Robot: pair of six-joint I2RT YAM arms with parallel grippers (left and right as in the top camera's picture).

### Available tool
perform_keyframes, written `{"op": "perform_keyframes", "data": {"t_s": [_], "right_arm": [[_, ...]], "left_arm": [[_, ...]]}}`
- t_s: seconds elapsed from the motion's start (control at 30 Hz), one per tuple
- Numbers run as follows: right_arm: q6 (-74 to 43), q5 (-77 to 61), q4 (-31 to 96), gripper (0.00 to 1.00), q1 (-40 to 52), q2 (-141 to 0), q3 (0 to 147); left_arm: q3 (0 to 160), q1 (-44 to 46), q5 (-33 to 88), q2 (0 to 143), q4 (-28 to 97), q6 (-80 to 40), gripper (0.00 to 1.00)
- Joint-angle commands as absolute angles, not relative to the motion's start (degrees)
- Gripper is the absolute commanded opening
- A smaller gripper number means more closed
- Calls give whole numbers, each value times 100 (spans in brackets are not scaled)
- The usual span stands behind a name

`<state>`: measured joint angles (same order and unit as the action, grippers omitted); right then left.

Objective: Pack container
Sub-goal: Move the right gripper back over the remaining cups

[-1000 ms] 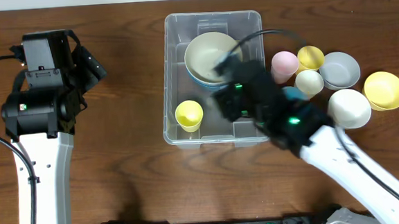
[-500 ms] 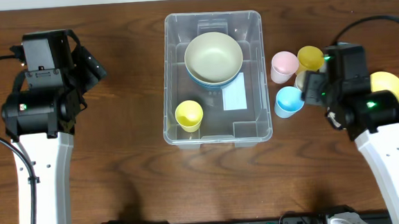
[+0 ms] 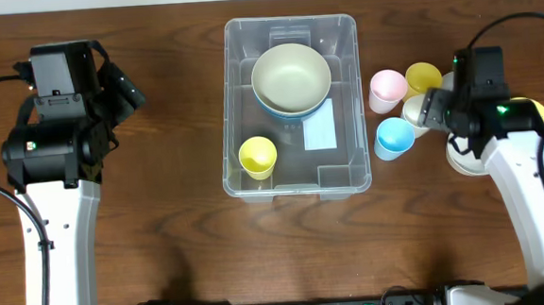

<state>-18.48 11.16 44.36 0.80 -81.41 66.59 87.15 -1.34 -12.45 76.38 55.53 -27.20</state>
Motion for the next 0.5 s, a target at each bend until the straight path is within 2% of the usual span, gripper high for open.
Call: {"op": "perform_keyframes", "data": {"t_s": [0.0,0.33,0.47], "right_arm": [[-1929,1127,4104,74,23,-8305,6700],[-1922,1190,2779,73,-419,-8847,6700],[-1627,792,2314,74,-580,-9096,6700]], "left_arm": [[8783,-154,-1334,7666,5566,-2729,98],[8783,-154,-1334,7666,5566,-2731,98],[8783,-154,-1334,7666,5566,-2729,98]]}}
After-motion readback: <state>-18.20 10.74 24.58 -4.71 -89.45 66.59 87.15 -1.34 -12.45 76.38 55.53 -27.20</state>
